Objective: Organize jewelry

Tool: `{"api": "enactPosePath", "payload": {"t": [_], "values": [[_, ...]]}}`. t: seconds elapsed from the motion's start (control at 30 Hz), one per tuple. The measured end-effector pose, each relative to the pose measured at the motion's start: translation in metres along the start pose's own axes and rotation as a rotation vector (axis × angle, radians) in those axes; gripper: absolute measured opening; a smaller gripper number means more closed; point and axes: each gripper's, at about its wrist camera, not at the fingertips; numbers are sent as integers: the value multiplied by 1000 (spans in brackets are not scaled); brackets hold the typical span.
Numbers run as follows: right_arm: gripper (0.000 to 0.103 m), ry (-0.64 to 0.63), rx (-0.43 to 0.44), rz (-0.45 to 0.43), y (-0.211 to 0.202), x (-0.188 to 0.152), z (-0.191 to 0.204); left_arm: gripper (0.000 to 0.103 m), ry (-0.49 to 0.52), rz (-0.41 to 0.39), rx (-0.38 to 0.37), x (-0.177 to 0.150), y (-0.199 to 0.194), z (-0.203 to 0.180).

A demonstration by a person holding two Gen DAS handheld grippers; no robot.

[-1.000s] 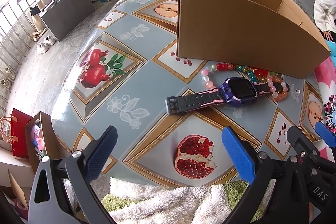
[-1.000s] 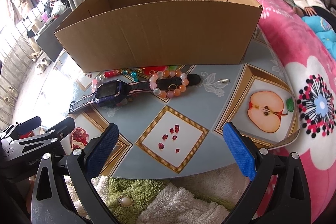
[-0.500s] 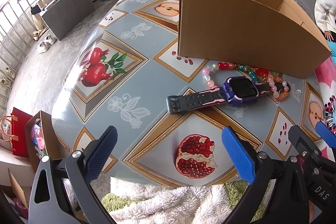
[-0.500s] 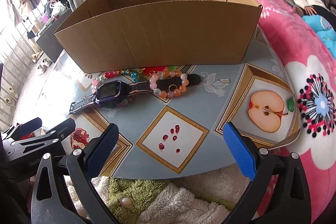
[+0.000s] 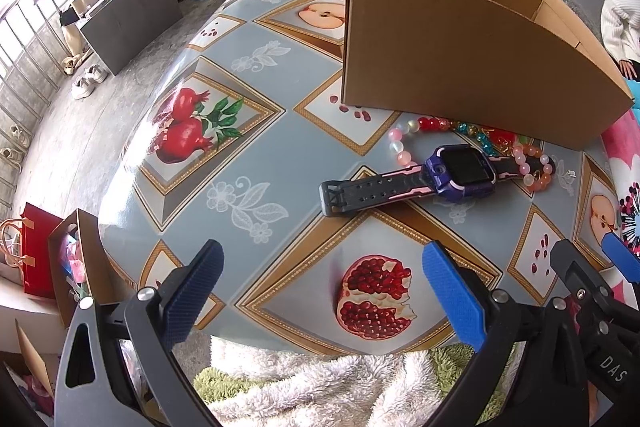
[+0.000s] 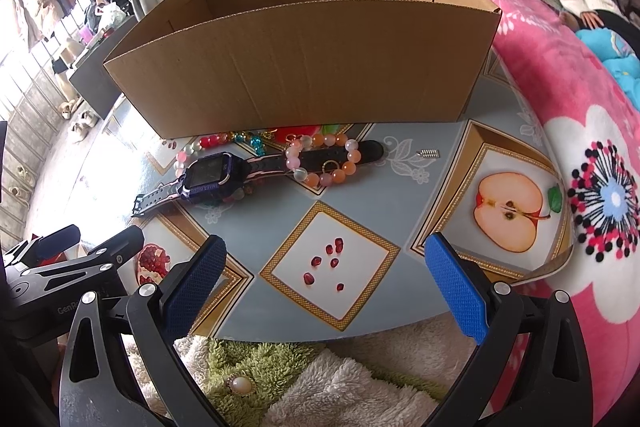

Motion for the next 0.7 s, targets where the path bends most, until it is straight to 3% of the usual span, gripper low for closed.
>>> {"api": "enactPosePath", "payload": {"t": [0.53,0.7], "values": [[95,10,-7,5,3,-1,0,98,-3,32,-18,3,8,4],[95,15,-20,20,13,1,-2,98,17,98,-11,8,29,8]]}}
Point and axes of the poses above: each gripper's, at about its wrist camera, not at the fingertips, and y roughly the way its jaws point, z to its left, x to its top, and after that the axes turned 9 degrees about z, right-handed
